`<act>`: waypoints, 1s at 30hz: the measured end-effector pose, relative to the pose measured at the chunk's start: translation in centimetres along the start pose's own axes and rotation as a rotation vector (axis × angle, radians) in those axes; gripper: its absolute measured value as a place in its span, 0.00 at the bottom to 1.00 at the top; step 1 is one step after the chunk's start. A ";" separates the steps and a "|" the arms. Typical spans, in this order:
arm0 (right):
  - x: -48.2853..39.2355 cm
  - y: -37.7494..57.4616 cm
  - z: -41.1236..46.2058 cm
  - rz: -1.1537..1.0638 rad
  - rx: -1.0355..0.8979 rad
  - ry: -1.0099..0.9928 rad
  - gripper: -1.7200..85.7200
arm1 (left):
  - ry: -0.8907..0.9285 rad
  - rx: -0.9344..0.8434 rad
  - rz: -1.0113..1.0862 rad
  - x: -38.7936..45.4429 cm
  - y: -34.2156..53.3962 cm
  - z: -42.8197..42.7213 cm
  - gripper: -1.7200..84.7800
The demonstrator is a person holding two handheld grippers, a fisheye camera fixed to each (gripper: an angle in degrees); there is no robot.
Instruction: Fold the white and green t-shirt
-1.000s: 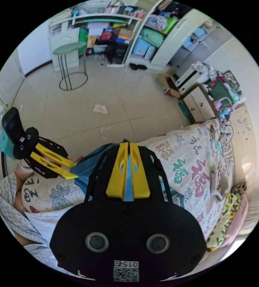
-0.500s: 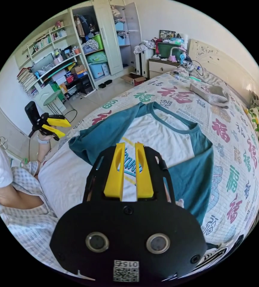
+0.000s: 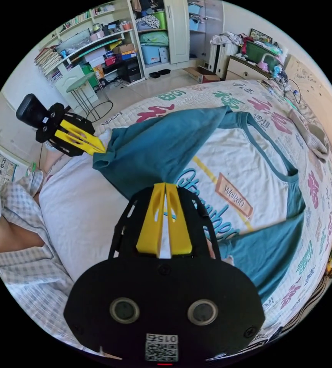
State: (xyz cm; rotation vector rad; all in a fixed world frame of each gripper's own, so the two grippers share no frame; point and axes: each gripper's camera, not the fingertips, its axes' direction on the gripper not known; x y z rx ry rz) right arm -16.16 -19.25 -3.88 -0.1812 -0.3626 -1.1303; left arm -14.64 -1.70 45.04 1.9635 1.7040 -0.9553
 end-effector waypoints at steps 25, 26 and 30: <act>4.5 3.6 -2.9 0.109 -0.066 -0.145 0.05 | -0.090 -0.009 -0.021 5.8 -3.7 3.5 0.02; 4.5 3.7 -3.0 0.102 -0.060 -0.131 0.03 | -0.157 -0.043 0.006 7.1 -3.9 3.9 0.02; 4.6 4.0 -3.4 0.113 -0.065 -0.120 0.02 | -0.349 -0.144 0.111 11.0 -4.4 5.4 0.02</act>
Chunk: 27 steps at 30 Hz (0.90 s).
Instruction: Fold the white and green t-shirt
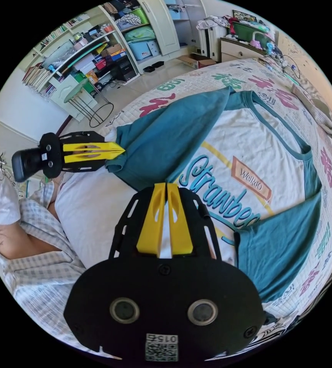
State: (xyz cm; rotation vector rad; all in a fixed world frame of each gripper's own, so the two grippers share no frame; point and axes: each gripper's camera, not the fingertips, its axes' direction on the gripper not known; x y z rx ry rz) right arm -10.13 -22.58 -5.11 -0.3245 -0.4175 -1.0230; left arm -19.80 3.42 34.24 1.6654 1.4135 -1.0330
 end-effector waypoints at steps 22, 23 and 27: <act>1.4 4.2 -3.6 0.117 0.017 0.192 0.01 | 0.091 0.173 -0.116 -4.2 -2.1 -0.5 0.02; 1.4 4.5 -3.8 0.116 0.016 0.196 0.01 | 0.200 0.126 -0.123 -5.5 -2.0 1.1 0.02; 1.8 5.7 -4.8 0.120 0.027 0.190 0.02 | 0.407 0.069 -0.100 -7.9 -0.6 2.9 0.02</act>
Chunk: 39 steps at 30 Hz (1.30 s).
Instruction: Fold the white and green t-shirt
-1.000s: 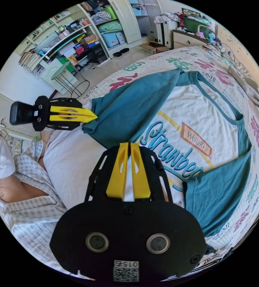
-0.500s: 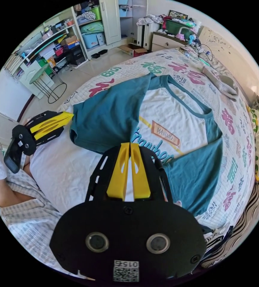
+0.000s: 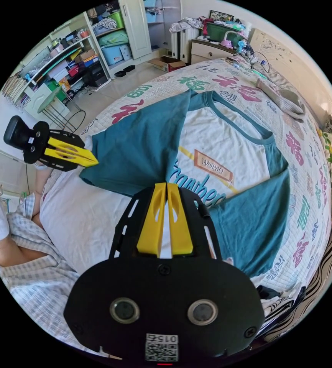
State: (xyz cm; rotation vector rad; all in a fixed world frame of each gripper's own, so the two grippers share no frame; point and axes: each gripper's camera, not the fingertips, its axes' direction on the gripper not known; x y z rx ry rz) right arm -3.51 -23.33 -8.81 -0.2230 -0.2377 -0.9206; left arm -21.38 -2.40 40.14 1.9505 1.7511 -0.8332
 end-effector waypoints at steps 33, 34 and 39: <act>23.2 9.3 -5.9 0.300 0.366 0.118 0.17 | 0.047 0.097 -0.476 -26.3 -11.0 3.2 0.12; 24.5 9.2 -5.0 0.324 0.340 0.084 0.17 | 0.051 0.074 -0.500 -27.5 -11.9 5.2 0.12; 26.9 10.1 -3.1 0.383 0.237 0.018 0.15 | 0.036 -0.086 -0.619 -31.3 -11.5 11.9 0.11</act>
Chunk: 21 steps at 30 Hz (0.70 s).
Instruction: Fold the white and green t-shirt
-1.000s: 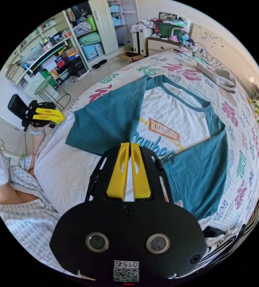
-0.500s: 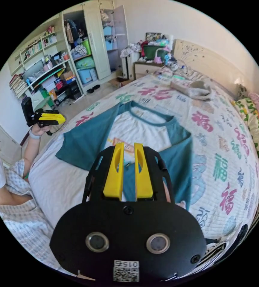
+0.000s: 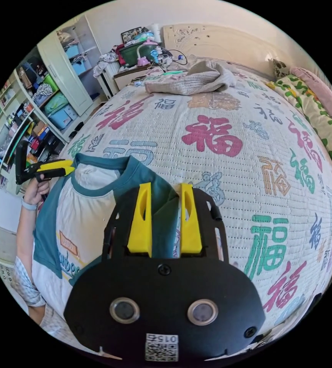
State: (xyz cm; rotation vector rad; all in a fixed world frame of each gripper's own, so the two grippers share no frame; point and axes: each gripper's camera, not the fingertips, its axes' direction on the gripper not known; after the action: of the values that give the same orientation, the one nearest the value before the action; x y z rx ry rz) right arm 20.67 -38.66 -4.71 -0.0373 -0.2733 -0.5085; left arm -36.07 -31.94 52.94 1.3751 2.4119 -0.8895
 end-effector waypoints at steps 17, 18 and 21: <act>-3.8 19.2 -20.6 -0.204 0.244 -0.126 0.01 | 0.162 0.315 0.207 8.5 11.9 -17.8 0.02; -4.2 20.6 -21.5 -0.217 0.248 -0.130 0.01 | 0.163 0.318 0.225 9.5 13.1 -18.7 0.02; -6.0 28.4 -25.3 -0.297 0.259 -0.163 0.01 | 0.155 0.319 0.331 15.1 19.8 -22.6 0.02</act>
State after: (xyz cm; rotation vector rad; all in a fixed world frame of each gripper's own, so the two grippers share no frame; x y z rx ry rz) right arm 35.69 -13.60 -29.79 0.2172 -0.5073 -0.7633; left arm -25.31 -0.18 55.92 1.9535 2.1135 -1.1447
